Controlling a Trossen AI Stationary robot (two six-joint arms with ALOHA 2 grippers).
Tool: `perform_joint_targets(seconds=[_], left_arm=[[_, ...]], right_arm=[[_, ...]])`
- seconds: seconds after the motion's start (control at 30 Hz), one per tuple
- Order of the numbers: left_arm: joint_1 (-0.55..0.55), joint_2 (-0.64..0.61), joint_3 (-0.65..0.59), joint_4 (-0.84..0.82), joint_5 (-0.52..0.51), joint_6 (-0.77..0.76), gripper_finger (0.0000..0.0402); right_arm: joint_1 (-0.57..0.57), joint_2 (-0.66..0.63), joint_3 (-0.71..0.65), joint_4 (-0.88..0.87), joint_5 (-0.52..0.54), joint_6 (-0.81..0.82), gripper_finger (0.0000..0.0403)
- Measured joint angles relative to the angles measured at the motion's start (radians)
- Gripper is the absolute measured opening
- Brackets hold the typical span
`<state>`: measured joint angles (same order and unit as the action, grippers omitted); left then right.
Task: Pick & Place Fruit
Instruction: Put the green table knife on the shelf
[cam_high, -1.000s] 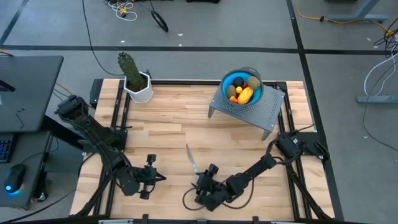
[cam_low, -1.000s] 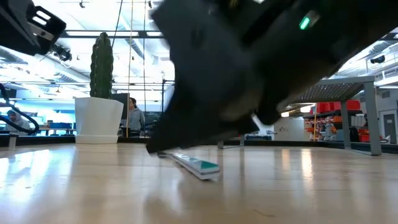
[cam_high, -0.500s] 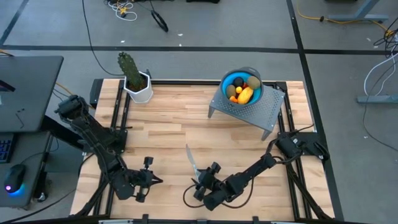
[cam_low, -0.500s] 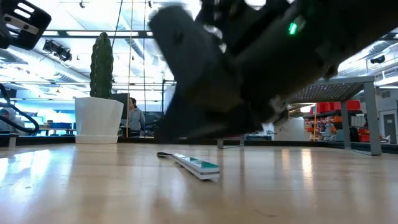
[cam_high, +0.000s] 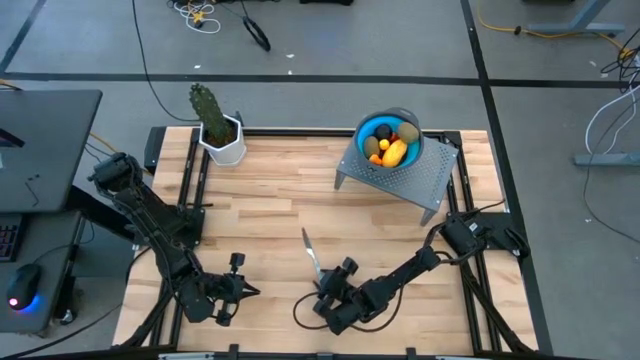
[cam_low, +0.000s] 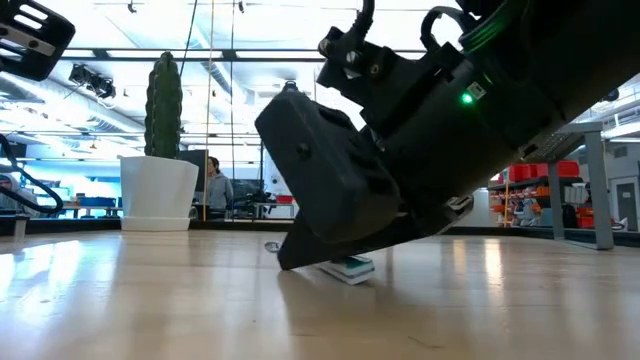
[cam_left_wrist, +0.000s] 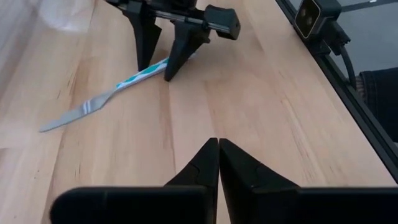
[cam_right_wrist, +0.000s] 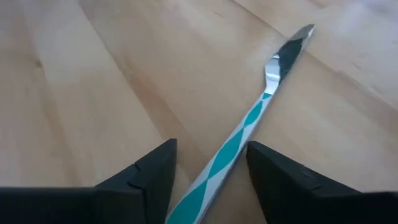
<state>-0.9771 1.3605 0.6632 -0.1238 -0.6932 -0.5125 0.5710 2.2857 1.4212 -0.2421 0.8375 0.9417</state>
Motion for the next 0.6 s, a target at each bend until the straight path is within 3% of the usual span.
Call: perform_joint_targets(seconds=[0.33,0.6], left_arm=[[0.0,0.0,0.0,0.0,-0.002,-0.004,0.0016],[0.0,0.0,0.0,0.0,-0.002,-0.004,0.0014]], right_arm=[[-0.002,0.0,-0.001,-0.056,0.004,-0.089,0.0135],[0.004,-0.006,-0.003,-0.06,-0.013,-0.296,0.0121]])
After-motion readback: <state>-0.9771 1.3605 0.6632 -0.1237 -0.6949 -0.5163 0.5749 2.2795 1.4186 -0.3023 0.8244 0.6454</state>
